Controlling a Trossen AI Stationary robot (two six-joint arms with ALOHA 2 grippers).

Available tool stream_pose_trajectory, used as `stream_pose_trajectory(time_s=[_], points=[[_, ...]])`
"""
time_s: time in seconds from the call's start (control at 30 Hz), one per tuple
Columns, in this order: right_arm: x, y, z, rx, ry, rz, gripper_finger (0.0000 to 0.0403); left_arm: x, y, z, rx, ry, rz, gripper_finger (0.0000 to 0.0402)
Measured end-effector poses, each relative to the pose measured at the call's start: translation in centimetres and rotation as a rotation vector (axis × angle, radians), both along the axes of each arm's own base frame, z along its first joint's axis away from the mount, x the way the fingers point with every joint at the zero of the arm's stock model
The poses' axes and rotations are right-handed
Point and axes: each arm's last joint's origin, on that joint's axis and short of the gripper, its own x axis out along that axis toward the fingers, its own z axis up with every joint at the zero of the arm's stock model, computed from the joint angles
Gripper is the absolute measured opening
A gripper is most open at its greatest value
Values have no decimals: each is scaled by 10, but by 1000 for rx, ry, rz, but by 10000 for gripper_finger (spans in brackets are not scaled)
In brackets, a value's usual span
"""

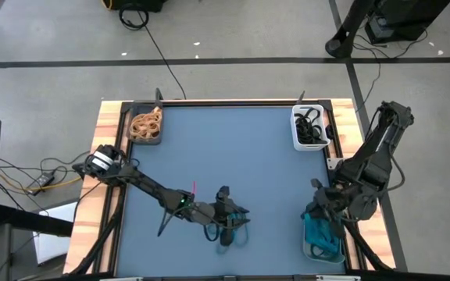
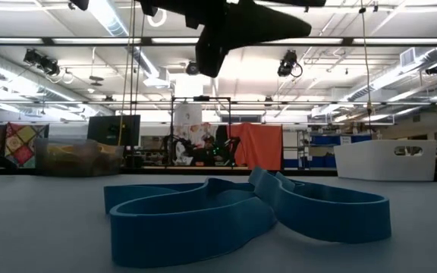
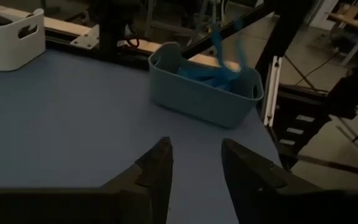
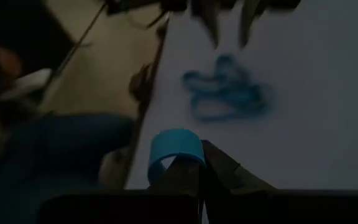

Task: Sort rubber bands into baskets
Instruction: Put the blue rubber band into the blue bin

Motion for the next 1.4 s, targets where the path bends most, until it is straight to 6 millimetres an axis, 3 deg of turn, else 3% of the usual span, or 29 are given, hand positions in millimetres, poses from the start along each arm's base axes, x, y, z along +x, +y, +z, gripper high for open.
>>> stream_pose_trajectory(time_s=[0.37, 0.83, 1.4], points=[[-9, 8, -2, 165, 175, 143, 10, -1, 0, -3, 8, 33, 1, 142], [-31, 16, -11, 246, 379, 114, 10, -1, 0, -3, 9, 36, -1, 143], [-24, 52, -42, 229, 571, 88, 10, -2, 2, -8, 4, 80, 8, 143]])
